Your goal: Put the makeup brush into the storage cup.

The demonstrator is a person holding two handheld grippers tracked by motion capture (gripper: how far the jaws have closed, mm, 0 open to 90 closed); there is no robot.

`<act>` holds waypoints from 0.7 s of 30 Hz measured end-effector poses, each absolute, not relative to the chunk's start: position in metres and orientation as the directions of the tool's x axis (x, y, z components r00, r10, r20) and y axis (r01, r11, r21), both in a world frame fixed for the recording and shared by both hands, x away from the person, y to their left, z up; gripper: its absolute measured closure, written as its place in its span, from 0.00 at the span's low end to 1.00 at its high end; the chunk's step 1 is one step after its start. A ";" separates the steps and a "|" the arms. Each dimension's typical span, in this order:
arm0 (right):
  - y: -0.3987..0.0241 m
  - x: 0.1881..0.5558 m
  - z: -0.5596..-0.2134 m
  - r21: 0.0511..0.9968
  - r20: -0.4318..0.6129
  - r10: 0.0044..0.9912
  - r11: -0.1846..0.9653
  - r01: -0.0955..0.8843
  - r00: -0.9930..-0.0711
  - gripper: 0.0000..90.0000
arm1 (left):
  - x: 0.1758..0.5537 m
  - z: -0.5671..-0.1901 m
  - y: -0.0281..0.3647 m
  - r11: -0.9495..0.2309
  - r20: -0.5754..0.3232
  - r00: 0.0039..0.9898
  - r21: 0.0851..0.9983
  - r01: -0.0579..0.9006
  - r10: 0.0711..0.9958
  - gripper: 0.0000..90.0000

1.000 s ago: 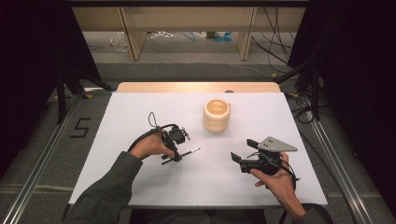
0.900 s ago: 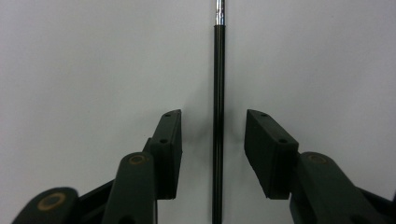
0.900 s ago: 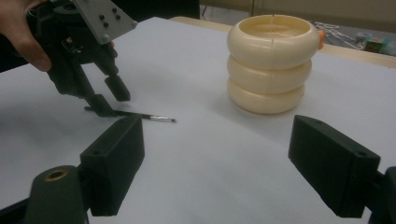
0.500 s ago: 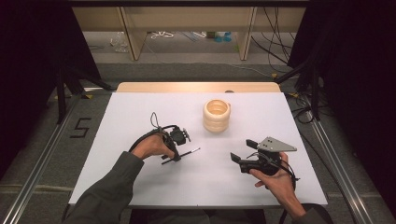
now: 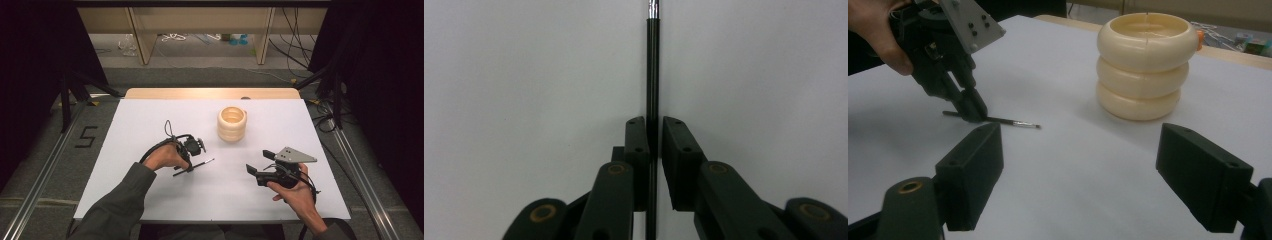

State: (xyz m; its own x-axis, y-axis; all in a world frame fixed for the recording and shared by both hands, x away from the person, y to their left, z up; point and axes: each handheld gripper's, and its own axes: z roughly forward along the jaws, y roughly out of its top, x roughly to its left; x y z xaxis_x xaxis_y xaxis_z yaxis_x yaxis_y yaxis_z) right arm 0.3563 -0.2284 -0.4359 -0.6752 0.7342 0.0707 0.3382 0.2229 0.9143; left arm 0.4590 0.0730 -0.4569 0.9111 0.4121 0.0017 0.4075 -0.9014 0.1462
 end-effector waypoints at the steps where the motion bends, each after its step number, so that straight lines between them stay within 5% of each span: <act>1: -0.228 0.356 -0.436 0.914 0.069 0.734 0.224 0.338 -0.676 0.22 | 0.459 -0.457 0.074 -0.902 -0.004 0.912 0.149 0.406 0.410 0.94; 21: -0.229 0.356 -0.436 0.914 0.070 0.733 0.225 0.338 -0.677 0.22 | 0.463 -0.448 0.087 -0.867 -0.073 0.908 0.275 0.416 0.413 0.95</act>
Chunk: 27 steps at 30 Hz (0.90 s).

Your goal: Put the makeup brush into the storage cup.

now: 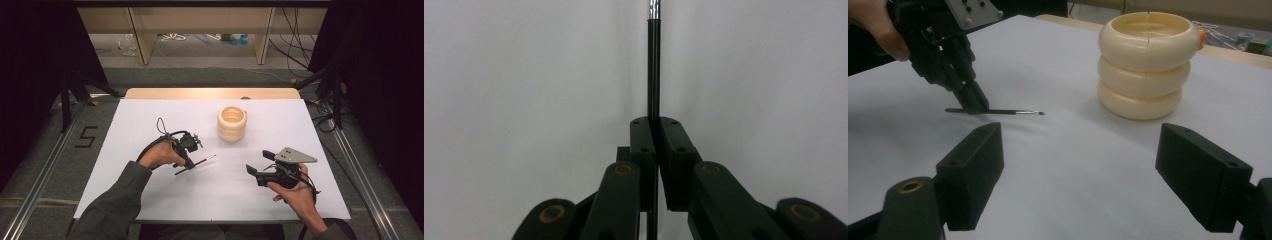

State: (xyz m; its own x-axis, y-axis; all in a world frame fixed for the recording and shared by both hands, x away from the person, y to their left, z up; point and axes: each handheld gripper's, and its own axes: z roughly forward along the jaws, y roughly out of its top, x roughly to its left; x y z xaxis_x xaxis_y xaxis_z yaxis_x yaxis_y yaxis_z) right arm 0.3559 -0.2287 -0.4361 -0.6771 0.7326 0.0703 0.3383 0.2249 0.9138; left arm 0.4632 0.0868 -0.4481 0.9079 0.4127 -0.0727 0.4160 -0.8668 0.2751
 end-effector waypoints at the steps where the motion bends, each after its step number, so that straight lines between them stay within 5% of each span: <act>1: -0.229 0.355 -0.435 0.908 0.070 0.735 0.233 0.348 -0.674 0.22 | 0.462 -0.448 0.086 -0.860 -0.074 0.905 0.288 0.422 0.419 0.95; 27: -0.228 0.357 -0.437 0.916 0.082 0.739 0.209 0.342 -0.669 0.22 | 0.445 -0.421 0.097 -0.688 -0.103 0.866 0.566 0.455 0.489 0.95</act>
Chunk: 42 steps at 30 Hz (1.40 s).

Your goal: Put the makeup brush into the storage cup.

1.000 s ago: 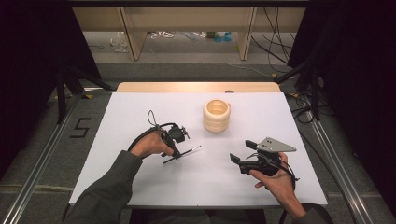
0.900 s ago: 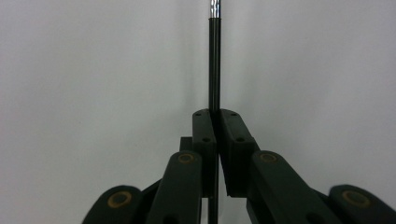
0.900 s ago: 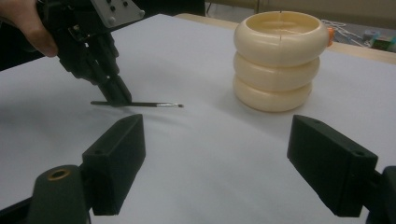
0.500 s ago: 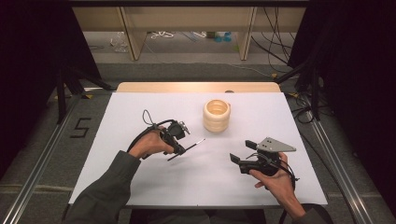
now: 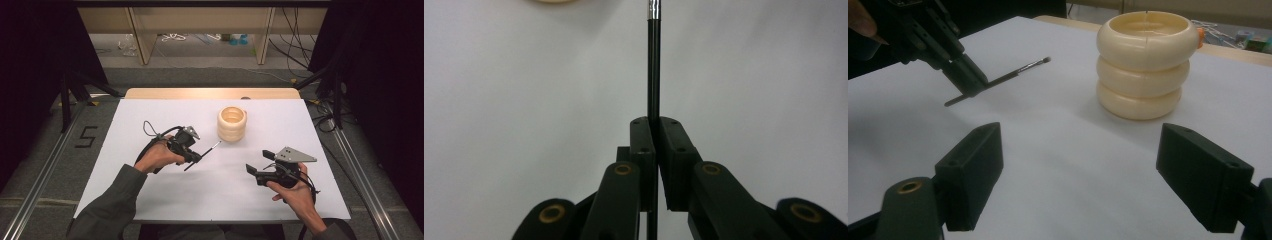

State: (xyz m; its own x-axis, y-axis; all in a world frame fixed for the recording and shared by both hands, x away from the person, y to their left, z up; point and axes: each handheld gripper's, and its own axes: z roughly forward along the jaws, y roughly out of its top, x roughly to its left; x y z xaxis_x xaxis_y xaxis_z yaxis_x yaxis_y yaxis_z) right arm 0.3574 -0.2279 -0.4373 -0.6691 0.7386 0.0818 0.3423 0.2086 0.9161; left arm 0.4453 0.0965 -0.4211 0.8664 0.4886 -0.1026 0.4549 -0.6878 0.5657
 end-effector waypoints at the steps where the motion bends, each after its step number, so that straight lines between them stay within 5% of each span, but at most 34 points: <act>1: -0.227 0.356 -0.437 0.909 0.103 0.735 0.203 0.363 -0.670 0.22 | 0.443 -0.420 0.100 -0.672 -0.105 0.862 0.583 0.457 0.495 0.95; 11: -0.227 0.357 -0.437 0.913 0.102 0.732 0.200 0.356 -0.673 0.22 | 0.431 -0.421 0.111 -0.514 -0.134 0.800 0.702 0.494 0.585 0.94; 42: -0.219 0.361 -0.434 0.922 0.129 0.712 0.169 0.347 -0.690 0.22 | 0.397 -0.419 0.118 -0.274 -0.211 0.761 0.847 0.455 0.613 0.95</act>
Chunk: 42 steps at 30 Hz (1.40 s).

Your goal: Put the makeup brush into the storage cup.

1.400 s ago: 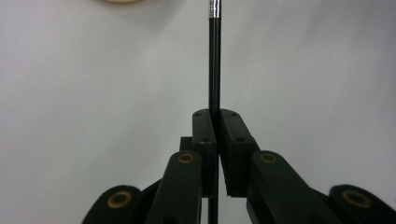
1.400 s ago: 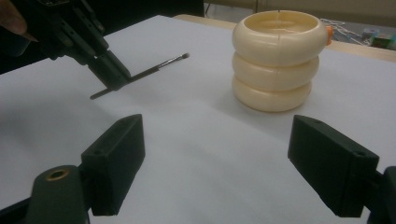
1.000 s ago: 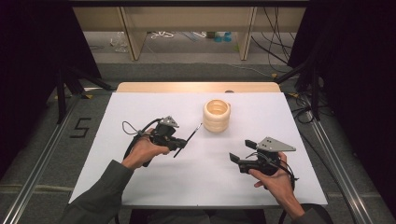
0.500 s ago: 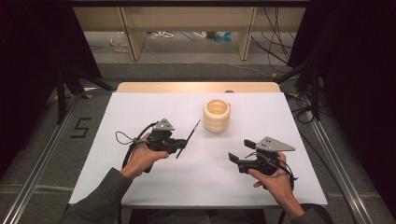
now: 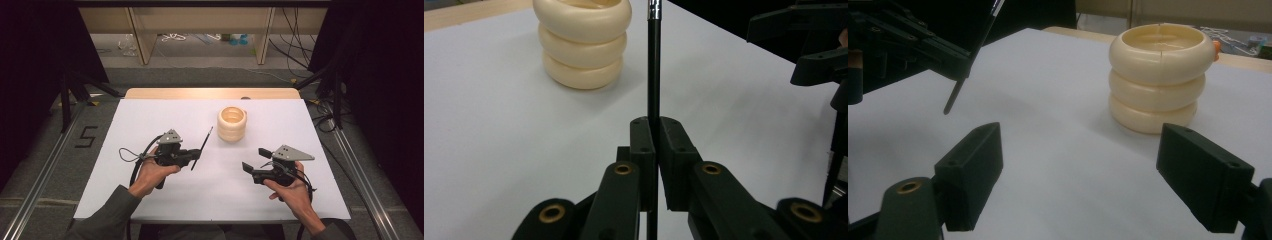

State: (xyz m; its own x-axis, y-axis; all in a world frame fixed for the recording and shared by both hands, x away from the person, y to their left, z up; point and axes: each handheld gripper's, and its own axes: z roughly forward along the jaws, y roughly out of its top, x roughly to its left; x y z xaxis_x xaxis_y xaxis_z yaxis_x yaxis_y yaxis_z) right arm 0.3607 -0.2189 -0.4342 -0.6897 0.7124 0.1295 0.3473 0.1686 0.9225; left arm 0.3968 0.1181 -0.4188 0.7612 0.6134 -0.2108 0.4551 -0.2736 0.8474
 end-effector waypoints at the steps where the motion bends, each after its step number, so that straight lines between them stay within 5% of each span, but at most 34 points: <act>1: -0.219 0.361 -0.434 0.923 0.132 0.712 0.166 0.347 -0.690 0.22 | 0.396 -0.419 0.119 -0.267 -0.215 0.761 0.849 0.455 0.613 0.95; 42: -0.188 0.376 -0.420 0.944 0.185 0.634 0.097 0.315 -0.751 0.25 | 0.384 -0.426 0.115 -0.220 -0.194 0.767 0.889 0.401 0.612 0.95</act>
State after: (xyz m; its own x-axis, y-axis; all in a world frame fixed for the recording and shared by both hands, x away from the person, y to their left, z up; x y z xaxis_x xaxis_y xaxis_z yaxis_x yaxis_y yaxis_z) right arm 0.3762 -0.1885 -0.4205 -0.7512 0.6335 0.1853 0.3148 0.0970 0.9442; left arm 0.3838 0.1155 -0.4259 0.7669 0.6116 -0.1944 0.4008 -0.2198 0.8894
